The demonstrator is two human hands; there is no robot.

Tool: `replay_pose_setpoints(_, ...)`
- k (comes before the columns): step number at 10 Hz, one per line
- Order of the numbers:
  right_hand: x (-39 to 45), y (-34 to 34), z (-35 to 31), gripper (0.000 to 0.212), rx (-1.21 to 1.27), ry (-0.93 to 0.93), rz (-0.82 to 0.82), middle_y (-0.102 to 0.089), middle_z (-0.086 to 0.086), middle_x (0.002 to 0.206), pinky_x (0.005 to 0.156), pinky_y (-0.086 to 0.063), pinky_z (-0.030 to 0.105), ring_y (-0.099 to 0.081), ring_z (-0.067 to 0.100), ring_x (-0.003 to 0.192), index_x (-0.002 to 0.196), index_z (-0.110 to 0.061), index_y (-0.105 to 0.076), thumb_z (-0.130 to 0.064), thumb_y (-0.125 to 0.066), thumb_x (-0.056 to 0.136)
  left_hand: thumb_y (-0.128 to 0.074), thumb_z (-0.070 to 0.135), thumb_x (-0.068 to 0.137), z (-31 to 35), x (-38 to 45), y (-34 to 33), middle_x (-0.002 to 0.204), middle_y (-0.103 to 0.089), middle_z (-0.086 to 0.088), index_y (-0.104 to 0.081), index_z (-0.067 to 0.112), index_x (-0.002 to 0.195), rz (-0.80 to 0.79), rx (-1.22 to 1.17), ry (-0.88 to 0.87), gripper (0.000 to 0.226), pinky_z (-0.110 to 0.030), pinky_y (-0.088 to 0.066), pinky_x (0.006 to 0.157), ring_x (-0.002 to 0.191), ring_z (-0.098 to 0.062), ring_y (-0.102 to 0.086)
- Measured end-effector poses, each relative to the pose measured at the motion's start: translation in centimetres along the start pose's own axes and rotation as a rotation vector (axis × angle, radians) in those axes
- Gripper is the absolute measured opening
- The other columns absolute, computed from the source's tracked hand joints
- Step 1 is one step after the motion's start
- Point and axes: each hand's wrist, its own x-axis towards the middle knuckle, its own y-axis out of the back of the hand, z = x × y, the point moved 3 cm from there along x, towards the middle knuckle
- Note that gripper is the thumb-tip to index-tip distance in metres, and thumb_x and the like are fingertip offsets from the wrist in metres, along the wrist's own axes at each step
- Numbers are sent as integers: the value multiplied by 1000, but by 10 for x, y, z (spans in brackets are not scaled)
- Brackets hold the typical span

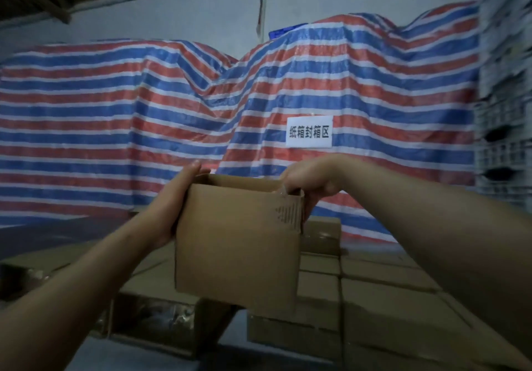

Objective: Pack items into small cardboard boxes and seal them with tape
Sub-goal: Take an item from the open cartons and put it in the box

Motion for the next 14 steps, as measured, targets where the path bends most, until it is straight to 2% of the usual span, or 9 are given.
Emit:
replay_pose_setpoints(2, -92, 21, 71, 17, 14, -139, 13, -75, 8, 81, 68, -61, 33, -72, 21, 73, 98, -5, -67, -11, -52, 102, -44, 65, 91, -7, -38, -99, 94, -77, -1, -72, 31, 103, -92, -125, 44, 45, -32, -53, 67, 82, -15, -74)
replay_pose_setpoints(3, -121, 14, 112, 15, 65, -211, 30, -73, 8, 80, 61, -58, 29, -71, 16, 68, 96, -7, -68, -13, -55, 101, -44, 61, 94, -20, -62, -140, 96, -77, -5, -78, 31, 90, -145, -203, 96, 45, -35, -56, 75, 90, -21, -73)
replay_pose_setpoints(4, -141, -17, 156, 11, 126, -313, -1, -73, -1, 74, 55, -54, 24, -70, 10, 63, 98, -12, -66, -21, -59, 101, -42, 53, 99, -58, -82, -172, 107, -73, -8, -71, 27, 110, -173, -122, 157, 40, -44, -51, 93, 101, -26, -69)
replay_pose_setpoints(6, -154, -49, 198, 31, 376, -270, 313, -76, 7, 104, 80, -60, 36, -73, 24, 96, 109, -20, -71, -42, -72, 88, -48, 56, 95, -99, -86, -188, 133, -60, -3, -58, 24, 132, -141, -120, 245, 50, -48, -42, 108, 124, -21, -55)
replay_pose_setpoints(7, -158, -68, 209, 36, 720, -234, 543, -78, 6, 95, 85, -59, 42, -74, 26, 92, 109, -23, -70, -50, -70, 86, -54, 68, 81, -98, -87, -186, 133, -60, 2, -59, 30, 129, -149, -128, 240, 62, -46, -43, 107, 124, -18, -55)
replay_pose_setpoints(9, -178, -118, 214, 53, 1122, -98, 720, -77, 11, 105, 93, -50, 47, -72, 30, 102, 113, -14, -74, -57, -64, 83, -58, 83, 65, -94, -97, -185, 123, -61, 7, -55, 35, 130, -62, -159, 207, 81, -30, -47, 86, 112, -11, -58)
replay_pose_setpoints(11, -176, -144, 211, 62, 1266, -94, 783, -74, 18, 113, 100, -51, 50, -70, 34, 106, 127, -12, -66, -62, -55, 91, -48, 64, 89, -99, -101, -189, 91, -71, 11, -72, 37, 93, 20, -138, 200, 36, -25, -44, 75, 93, -6, -62)
replay_pose_setpoints(12, -177, -149, 206, 62, 1307, -74, 841, -77, 15, 102, 85, -56, 43, -75, 30, 94, 121, -17, -68, -68, -51, 89, -49, 56, 95, -101, -102, -189, 87, -74, 16, -75, 49, 86, -4, -148, 225, 28, -32, -48, 81, 97, -12, -66)
replay_pose_setpoints(14, -176, -149, 205, 61, 1274, -121, 846, -77, 14, 101, 92, -55, 45, -75, 29, 94, 118, -14, -71, -65, -50, 93, -46, 46, 99, -102, -103, -190, 99, -74, 4, -74, 47, 84, -28, -221, 275, 32, -41, -49, 93, 101, -18, -65)
